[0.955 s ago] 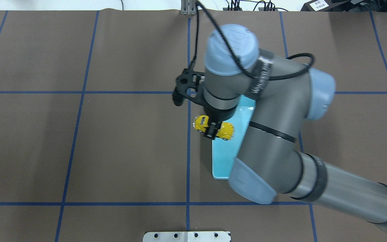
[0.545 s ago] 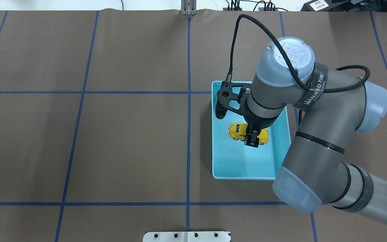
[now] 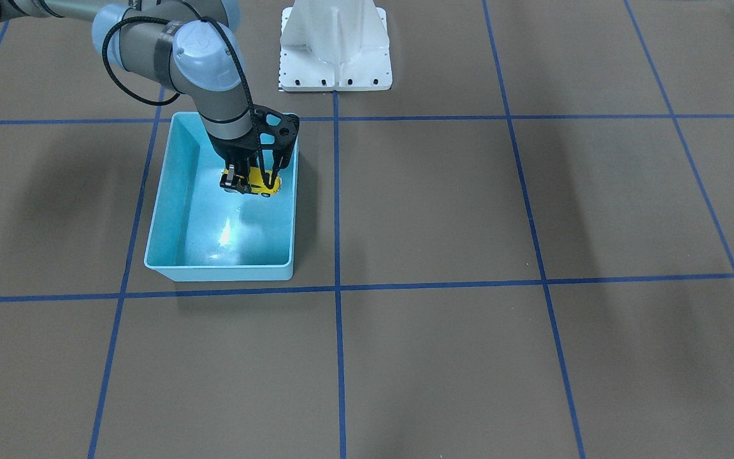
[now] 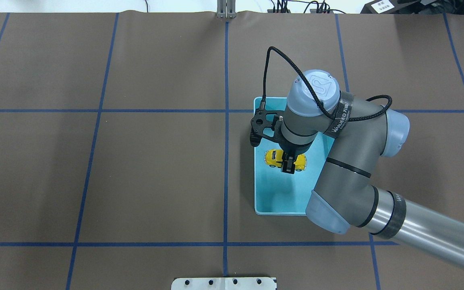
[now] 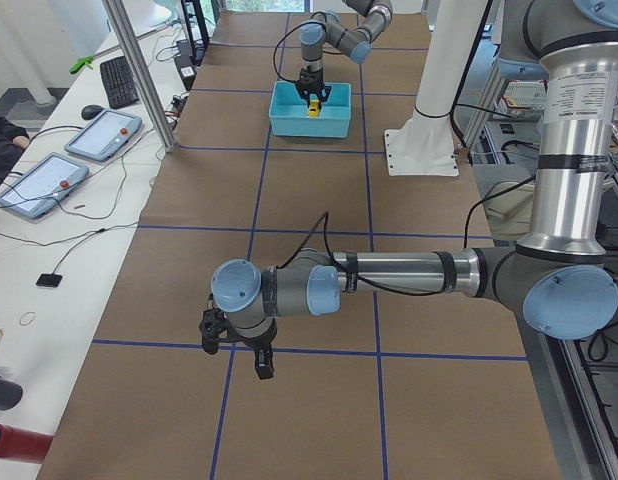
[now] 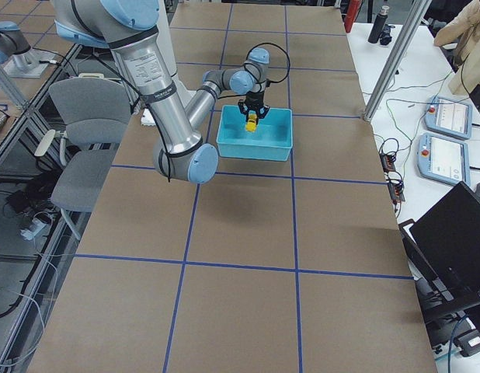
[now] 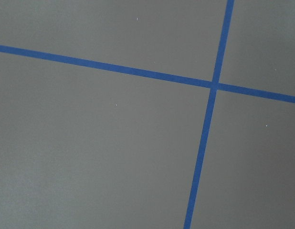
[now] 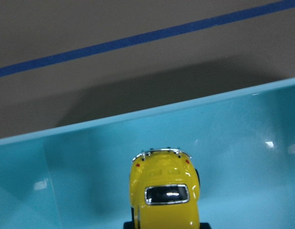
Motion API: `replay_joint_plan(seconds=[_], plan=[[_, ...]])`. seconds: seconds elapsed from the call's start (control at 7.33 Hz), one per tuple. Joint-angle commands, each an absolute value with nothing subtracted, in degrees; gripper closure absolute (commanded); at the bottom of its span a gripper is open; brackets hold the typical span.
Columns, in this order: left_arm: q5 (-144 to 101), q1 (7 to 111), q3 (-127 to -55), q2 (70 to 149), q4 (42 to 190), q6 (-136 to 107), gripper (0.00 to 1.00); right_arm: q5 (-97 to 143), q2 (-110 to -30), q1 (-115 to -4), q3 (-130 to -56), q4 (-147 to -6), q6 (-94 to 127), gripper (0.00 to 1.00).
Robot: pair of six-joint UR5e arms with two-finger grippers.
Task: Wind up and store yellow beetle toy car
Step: 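Carry the car into the blue bin and lower it with the right gripper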
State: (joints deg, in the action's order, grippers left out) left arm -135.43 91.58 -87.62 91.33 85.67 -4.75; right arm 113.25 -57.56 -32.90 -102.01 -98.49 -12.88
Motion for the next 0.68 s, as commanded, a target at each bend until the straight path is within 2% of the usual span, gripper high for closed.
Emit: replay_joint_plan(seconds=[0.0,0.14,0.27,0.41,0.55], plan=[[-135.5,91.6,-87.7,91.4,85.7,-4.7,0.00,113.2,-58.4,-32.8,-101.1,-97.7,-12.8,1.00],[-135.6,91.6,-87.7,91.4,85.6,-4.8,0.00,113.2,-58.3,-32.8,-99.9,-97.6,-12.7,1.00],[-135.6,91.6,-87.7,91.4,85.7,-4.8,0.00,113.2,-58.4,-32.9,-100.0,-97.5,-12.7,0.94],[-135.6,91.6,-87.7,91.4,85.6,-4.8,0.00,113.2,-58.4,-33.0,-100.0,-97.4,-12.7,0.77],[-135.6,91.6,-87.7,91.4,85.7,-4.8,0.00,113.2,-58.4,-33.0,-100.0,-97.5,-12.6,0.13]])
